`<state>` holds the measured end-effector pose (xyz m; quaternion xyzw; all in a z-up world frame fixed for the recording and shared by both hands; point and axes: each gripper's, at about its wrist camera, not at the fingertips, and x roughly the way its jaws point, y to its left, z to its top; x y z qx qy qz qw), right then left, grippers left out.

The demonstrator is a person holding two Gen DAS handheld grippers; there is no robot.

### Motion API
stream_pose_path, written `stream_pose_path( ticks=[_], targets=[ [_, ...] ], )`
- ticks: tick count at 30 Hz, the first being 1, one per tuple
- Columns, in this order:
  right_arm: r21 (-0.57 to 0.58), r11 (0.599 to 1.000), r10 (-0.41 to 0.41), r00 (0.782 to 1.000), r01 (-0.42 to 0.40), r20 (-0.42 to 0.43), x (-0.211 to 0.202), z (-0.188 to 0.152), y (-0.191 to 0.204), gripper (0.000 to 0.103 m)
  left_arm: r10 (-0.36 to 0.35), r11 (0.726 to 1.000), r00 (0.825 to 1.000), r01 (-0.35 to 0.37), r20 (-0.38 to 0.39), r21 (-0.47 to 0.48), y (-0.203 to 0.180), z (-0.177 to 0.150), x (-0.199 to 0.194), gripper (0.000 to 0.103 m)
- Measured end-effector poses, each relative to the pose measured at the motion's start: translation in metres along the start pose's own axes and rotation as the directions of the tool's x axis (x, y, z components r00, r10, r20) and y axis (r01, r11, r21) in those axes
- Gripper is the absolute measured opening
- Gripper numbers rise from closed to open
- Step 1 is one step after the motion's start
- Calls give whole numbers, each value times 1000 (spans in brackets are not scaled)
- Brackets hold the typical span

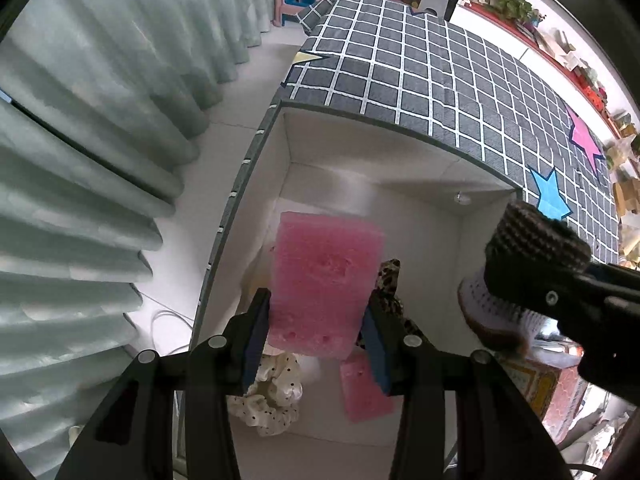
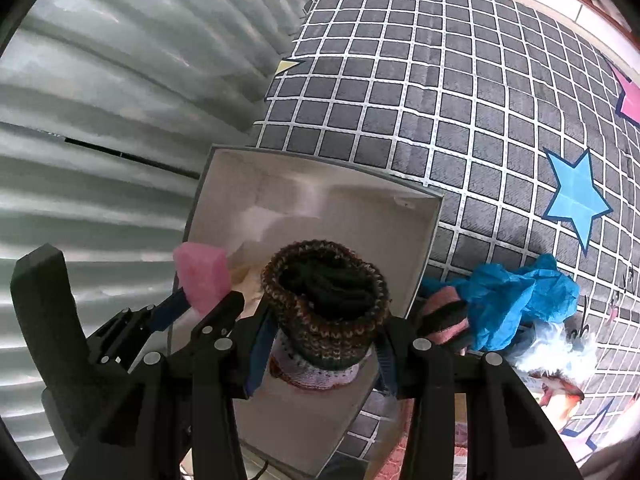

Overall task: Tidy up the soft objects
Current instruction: 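Open both tools to drop sponge and beanie into the box, then move both tools back toward the blue cloths and fluffy item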

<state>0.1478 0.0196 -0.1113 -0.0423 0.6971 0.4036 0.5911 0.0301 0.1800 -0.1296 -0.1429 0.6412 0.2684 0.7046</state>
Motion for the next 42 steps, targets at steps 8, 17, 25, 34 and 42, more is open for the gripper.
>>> stream_pose_path(
  ticks=[8,17,25,34,42],
  targets=[
    [5,1000,20,1000,-20,-4,1,0,-1,47,-17,1000,1000,16,-14,-4,-4,0,2,62],
    [18,998,52,999,-53,8,-5,-1,-3,69,-19,999,1000,18,-16,-33,-2,0,0,85],
    [26,999,30,999,-30,30,-12,-4,-4,91,-50,997,999,50,4,-55,1,-3,-7,103],
    [31,999,12,999,-13,39,-17,-6,-6,91,-63,996,998,64,6,-62,2,-5,-14,103],
    [36,999,8,998,-10,61,-27,-11,-11,91,-73,996,997,73,6,-46,-3,-7,-24,103]
  ],
)
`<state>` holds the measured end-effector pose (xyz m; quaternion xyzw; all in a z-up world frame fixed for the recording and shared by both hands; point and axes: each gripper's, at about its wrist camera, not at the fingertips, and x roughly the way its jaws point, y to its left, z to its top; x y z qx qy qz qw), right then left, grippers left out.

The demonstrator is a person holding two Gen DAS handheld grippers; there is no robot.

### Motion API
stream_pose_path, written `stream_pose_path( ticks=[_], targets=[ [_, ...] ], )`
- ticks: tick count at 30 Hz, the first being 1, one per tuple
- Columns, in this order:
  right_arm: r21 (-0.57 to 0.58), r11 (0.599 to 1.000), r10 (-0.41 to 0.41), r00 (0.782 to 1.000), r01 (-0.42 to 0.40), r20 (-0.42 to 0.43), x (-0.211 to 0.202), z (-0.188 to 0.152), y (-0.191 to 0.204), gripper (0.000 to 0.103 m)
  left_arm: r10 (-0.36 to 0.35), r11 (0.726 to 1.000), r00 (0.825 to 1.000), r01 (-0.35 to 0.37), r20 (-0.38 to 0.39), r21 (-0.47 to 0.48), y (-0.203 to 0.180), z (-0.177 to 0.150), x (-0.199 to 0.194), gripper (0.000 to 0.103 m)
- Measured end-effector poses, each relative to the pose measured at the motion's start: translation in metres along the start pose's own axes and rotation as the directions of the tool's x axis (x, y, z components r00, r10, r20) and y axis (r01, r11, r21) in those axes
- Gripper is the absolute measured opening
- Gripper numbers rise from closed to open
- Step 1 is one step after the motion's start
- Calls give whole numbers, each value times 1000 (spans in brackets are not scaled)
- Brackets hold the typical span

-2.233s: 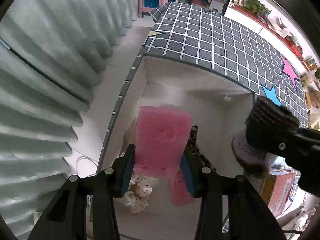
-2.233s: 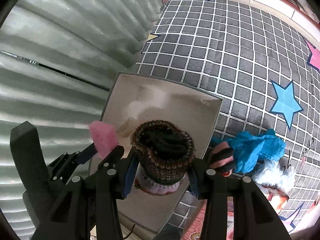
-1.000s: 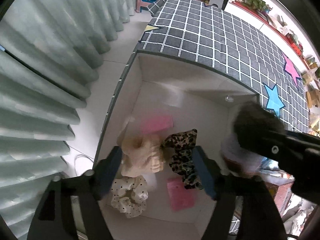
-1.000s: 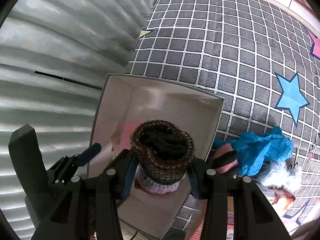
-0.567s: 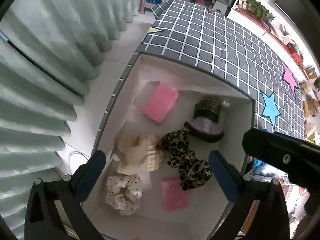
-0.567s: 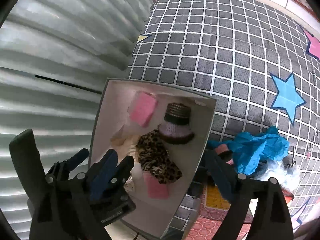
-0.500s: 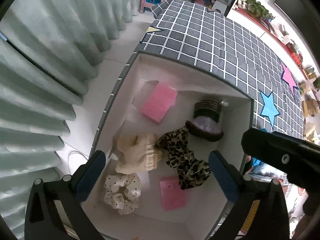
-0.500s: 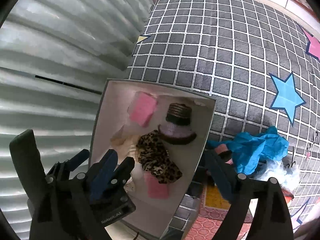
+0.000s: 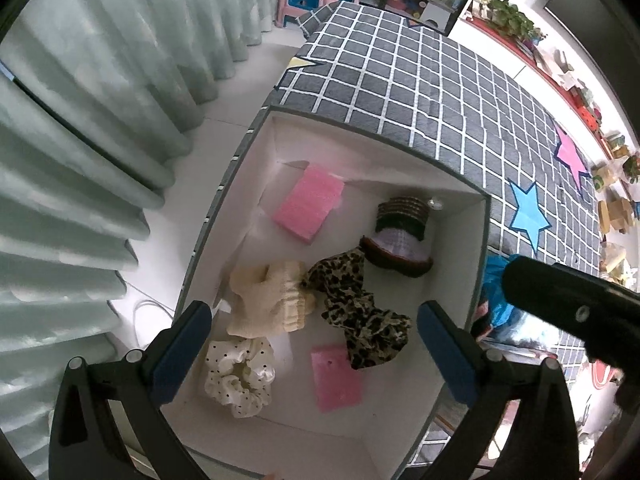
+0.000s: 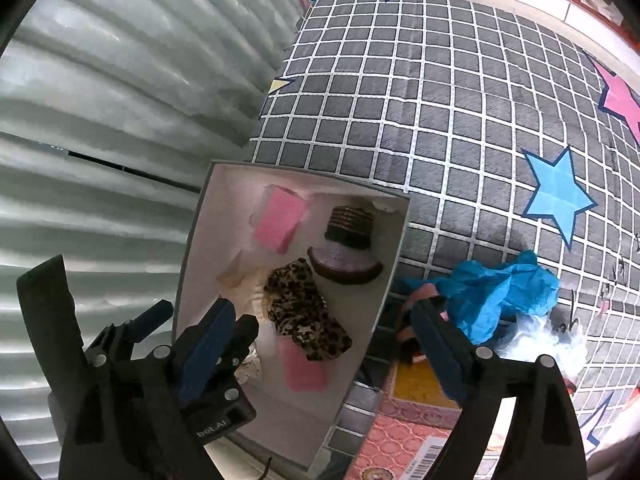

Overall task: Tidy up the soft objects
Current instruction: 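Move both tools back toward the blue cloths and fluffy item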

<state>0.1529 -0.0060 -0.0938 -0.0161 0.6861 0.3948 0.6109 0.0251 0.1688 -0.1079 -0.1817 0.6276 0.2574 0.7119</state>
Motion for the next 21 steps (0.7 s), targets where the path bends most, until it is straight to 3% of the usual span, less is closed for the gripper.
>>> stream_pose_path(
  ticks=[7,21],
  targets=[
    [48,999,1,1000,-3,31,-24,-3,-33,91,-1,997,1000,0,12,78,-27,3,-10,103],
    [212,976,-57,997,44,58,-50,-26,-152,91,-74,968,997,78,-27,240,-102,9,-29,103]
  ],
)
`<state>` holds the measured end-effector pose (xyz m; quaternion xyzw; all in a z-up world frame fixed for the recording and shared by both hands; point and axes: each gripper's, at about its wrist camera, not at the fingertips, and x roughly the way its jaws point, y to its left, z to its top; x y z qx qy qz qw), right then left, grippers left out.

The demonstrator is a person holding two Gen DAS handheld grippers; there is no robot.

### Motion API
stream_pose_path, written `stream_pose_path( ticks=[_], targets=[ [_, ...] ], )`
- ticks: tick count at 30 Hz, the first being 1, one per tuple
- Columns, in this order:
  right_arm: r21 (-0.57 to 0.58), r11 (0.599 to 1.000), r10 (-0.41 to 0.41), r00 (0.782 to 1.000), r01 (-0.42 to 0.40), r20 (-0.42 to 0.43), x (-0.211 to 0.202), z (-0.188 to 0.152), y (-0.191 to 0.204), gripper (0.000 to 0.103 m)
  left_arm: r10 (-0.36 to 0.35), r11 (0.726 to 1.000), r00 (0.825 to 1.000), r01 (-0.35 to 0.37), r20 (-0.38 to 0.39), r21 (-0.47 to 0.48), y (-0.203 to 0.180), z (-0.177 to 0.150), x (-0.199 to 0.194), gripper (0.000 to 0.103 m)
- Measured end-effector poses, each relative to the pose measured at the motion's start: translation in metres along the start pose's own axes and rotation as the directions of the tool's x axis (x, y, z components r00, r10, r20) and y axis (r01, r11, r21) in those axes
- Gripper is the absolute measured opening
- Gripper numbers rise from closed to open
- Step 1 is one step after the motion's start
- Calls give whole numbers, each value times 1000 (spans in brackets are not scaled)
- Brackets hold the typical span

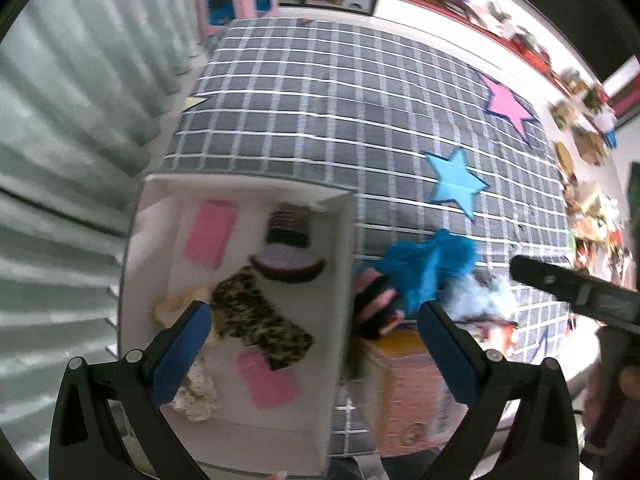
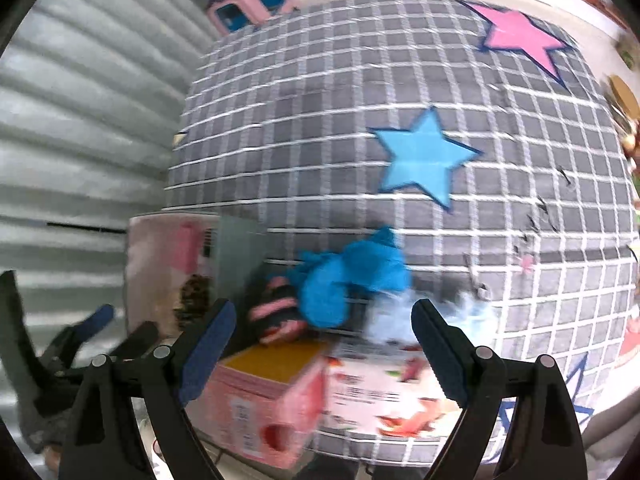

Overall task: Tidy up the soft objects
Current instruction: 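Move both tools back toward the blue cloths and fluffy item, then grasp the blue cloth with left tool while right tool grasps fluffy light-blue item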

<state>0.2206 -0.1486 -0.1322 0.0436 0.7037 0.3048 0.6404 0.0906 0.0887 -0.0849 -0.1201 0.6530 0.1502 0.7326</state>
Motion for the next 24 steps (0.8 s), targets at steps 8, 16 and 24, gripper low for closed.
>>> stream_pose_path(
  ticks=[8,16,24],
  targets=[
    [81,994,-67,993,74,-93,33,-14,-64,91,-55,993,996,62,-73,100,-51,17,8,103],
    [-19,996,-92,979,90,-183,87,-20,-62,91,-1,981,988,31,-152,191,-94,31,36,103],
    [-185,957,-259,948,225,-187,123,-20,-65,103,98,949,972,-27,-211,315,-139,49,80,103]
  ],
)
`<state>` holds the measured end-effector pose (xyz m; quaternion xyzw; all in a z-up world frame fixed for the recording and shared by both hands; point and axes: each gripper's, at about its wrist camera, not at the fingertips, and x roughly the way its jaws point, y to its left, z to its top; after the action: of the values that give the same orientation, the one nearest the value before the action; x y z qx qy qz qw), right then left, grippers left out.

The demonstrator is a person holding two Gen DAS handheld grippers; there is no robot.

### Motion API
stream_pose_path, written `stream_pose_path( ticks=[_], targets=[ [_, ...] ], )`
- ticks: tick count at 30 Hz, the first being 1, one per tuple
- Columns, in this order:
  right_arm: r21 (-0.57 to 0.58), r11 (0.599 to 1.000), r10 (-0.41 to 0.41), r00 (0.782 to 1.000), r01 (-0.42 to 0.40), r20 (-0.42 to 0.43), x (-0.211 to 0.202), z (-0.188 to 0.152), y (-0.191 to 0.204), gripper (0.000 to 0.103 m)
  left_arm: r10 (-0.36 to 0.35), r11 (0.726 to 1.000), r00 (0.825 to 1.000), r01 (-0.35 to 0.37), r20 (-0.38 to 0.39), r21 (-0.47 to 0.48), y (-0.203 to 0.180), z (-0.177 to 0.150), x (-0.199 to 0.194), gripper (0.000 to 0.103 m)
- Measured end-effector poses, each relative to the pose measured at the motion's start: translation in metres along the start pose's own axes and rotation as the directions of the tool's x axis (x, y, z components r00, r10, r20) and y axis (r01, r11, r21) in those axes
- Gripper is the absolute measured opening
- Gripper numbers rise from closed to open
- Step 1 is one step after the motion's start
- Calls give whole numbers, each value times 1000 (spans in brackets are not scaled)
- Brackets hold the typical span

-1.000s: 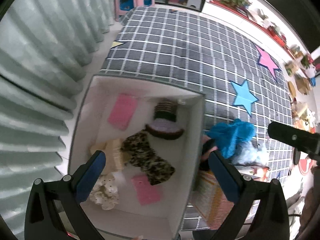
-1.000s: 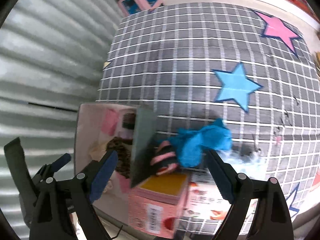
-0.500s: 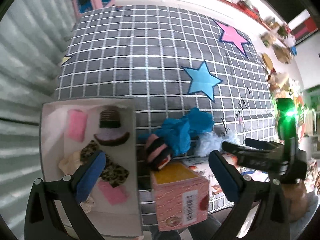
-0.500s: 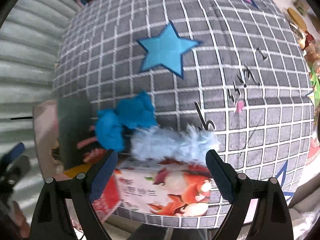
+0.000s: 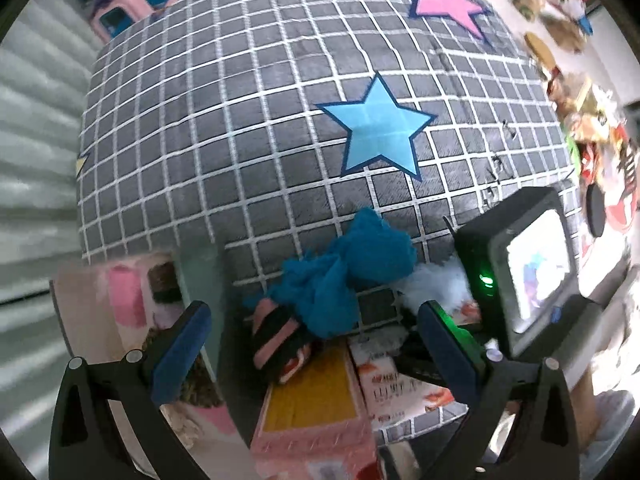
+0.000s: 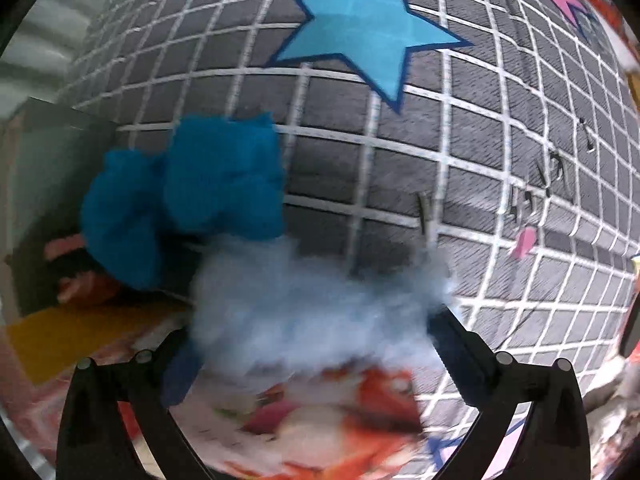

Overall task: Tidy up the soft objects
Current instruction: 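Grasp the blue cloth with left tool while right tool grasps fluffy light-blue item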

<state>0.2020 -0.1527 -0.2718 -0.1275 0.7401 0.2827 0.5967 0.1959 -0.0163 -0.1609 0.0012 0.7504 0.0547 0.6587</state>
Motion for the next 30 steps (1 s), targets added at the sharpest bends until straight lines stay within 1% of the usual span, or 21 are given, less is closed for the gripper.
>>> stream_pose_path(
  ticks=[3,4,6,11,12,14,16,19,22,23,24,25,26,27,28,29,30],
  targets=[
    [21,999,-31,999,31,9,6,-2,-19,103,37,998,999,-35,-34,57,-15,13,18,103],
    [27,999,-44,999,44,11,8,-3,-27,103,62,994,997,-58,-45,93,-23,17,26,103],
    [46,996,-81,997,81,14,12,-5,-47,103,91,987,994,-82,-60,137,-34,24,38,103],
    [160,983,-94,996,93,-5,20,-12,-107,103,143,957,982,-106,-120,271,-66,35,77,103],
    [187,980,-76,997,75,1,20,-14,-119,103,157,950,979,-115,-127,289,-70,36,83,103],
    [222,973,-69,998,66,4,20,-18,-136,103,186,937,971,-128,-153,326,-78,37,98,103],
    [249,968,-47,999,42,14,19,-23,-150,103,203,928,966,-137,-163,345,-81,38,107,102],
    [270,963,-12,999,2,36,20,-28,-159,103,204,927,961,-127,-188,353,-82,40,115,96],
    [265,964,-1,998,-14,57,21,-31,-165,103,218,921,948,-121,-232,371,-81,37,128,89],
    [258,966,-4,998,-12,60,20,-32,-166,103,218,920,945,-115,-245,375,-82,37,132,80],
    [251,968,-7,998,-9,63,19,-32,-170,103,213,920,942,-104,-260,377,-82,35,135,68],
    [246,969,-8,998,-8,64,19,-28,-166,103,202,923,942,-92,-269,373,-82,34,136,66],
    [241,970,-9,998,-7,65,18,-28,-166,103,184,928,945,-76,-271,364,-82,34,135,57],
    [238,971,-11,998,-5,67,15,-24,-162,102,162,932,948,-55,-274,358,-82,33,134,43],
    [236,972,-19,998,3,64,14,-25,-162,98,141,935,950,-36,-277,352,-81,33,132,40],
    [236,972,-32,997,16,65,9,-24,-156,93,134,936,953,-32,-272,351,-81,33,130,39],
    [237,971,-42,997,24,68,7,-33,-156,91,125,936,957,-26,-263,350,-81,33,128,36]
  ],
)
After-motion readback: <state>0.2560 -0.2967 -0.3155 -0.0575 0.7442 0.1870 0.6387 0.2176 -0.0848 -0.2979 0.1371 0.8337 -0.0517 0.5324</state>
